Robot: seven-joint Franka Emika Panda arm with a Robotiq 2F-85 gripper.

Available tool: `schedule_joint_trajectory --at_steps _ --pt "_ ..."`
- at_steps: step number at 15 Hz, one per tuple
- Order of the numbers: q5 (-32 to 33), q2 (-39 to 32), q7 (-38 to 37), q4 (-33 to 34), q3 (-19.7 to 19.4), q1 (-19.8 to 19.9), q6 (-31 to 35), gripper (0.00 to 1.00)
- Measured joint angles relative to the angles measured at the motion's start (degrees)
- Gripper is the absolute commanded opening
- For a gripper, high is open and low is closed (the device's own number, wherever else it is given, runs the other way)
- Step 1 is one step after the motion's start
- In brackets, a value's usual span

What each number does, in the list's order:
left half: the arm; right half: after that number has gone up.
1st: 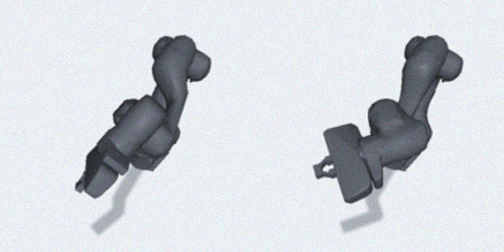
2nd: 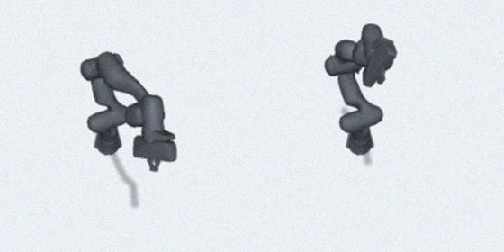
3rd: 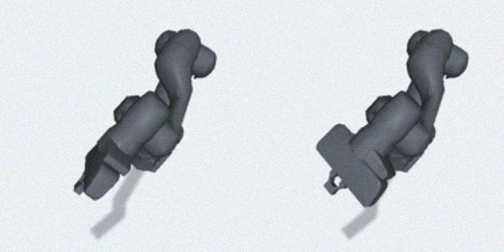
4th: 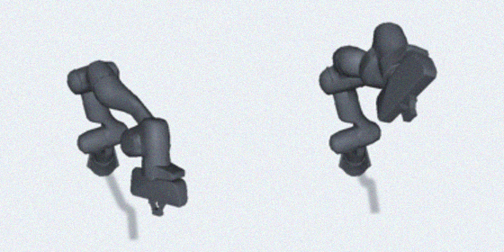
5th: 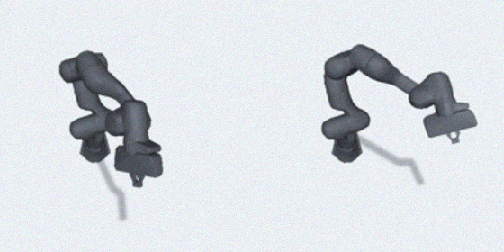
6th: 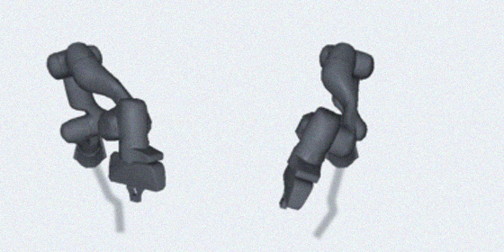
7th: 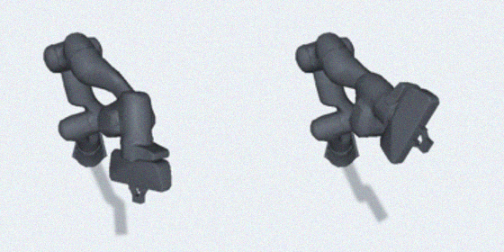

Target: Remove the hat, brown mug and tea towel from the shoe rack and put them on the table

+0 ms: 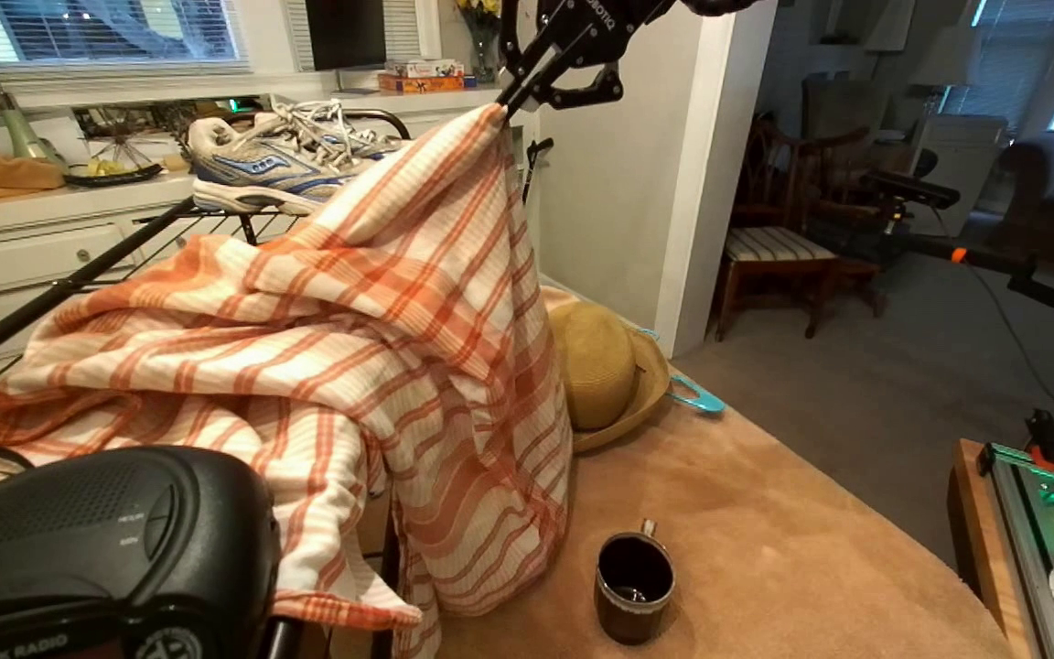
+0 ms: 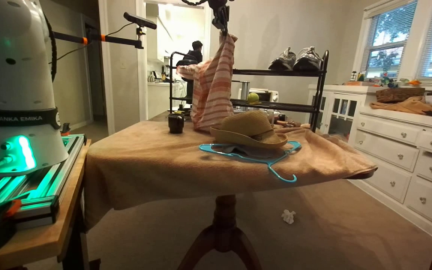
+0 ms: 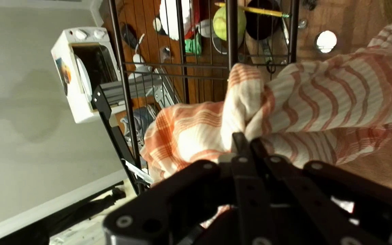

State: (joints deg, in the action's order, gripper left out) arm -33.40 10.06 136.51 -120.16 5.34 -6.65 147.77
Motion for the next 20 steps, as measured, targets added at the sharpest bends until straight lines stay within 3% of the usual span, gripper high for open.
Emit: schedule_joint_trajectory --at_steps 8,16,18,20 --pt "-2.1 4.5 -9.1 -8.8 -0.1 0.1 18.0 0.01" --pt "3.5 10.0 -18.8 -19.9 3.6 7.1 19.6 0.04" --pt "9.7 11.3 -24.3 -22.3 2.5 7.1 19.6 0.04" --pt "11.4 11.9 -26.0 -23.3 1.8 6.7 19.6 0.04"
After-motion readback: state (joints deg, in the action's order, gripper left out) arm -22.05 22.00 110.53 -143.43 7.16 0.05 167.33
